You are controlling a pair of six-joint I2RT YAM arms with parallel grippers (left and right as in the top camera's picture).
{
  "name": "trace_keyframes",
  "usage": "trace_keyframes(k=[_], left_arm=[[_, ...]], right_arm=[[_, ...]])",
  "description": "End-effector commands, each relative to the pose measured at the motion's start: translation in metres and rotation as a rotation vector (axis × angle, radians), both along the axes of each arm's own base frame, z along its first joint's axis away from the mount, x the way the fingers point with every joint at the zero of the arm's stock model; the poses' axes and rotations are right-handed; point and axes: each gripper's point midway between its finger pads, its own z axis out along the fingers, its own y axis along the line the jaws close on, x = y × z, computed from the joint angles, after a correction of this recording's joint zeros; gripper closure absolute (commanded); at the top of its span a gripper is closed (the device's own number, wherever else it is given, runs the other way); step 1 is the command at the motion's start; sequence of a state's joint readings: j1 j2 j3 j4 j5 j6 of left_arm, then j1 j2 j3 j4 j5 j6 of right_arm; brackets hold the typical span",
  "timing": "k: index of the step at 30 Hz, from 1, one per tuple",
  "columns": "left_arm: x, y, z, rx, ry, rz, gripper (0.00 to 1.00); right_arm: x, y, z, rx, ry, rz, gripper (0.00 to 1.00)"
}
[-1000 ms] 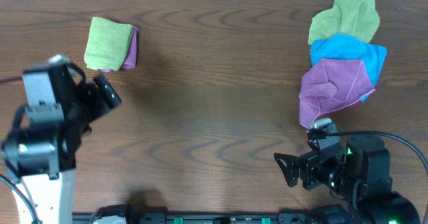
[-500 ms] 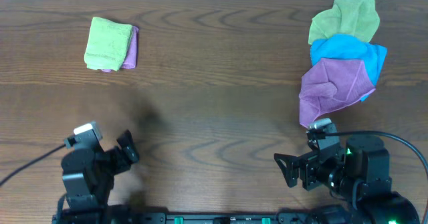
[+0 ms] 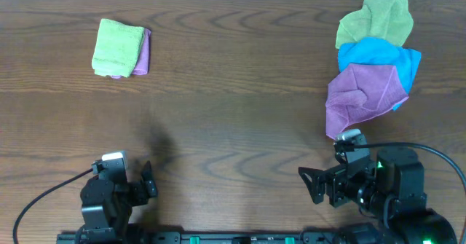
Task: Fold the cloth
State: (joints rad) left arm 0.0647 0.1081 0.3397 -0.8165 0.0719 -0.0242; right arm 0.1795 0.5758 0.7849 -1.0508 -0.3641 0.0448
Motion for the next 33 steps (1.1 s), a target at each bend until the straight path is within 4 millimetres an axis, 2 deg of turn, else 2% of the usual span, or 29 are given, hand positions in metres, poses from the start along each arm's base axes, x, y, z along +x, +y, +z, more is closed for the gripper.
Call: trace_keyframes(k=[1, 13, 33], left_arm=[[-0.005, 0.003, -0.012, 0.062, 0.031, -0.025, 0.05], [-0.018, 0.010, -0.028, 0.091, 0.106, 0.006, 0.05], [-0.018, 0.010, -0.028, 0.089, 0.107, 0.005, 0.05]], right_arm=[[0.000, -0.001, 0.000, 0.010, 0.007, -0.012, 0.01], [0.000, -0.001, -0.001, 0.010, 0.007, -0.012, 0.01], [0.000, -0.001, -0.001, 0.010, 0.008, -0.012, 0.01]])
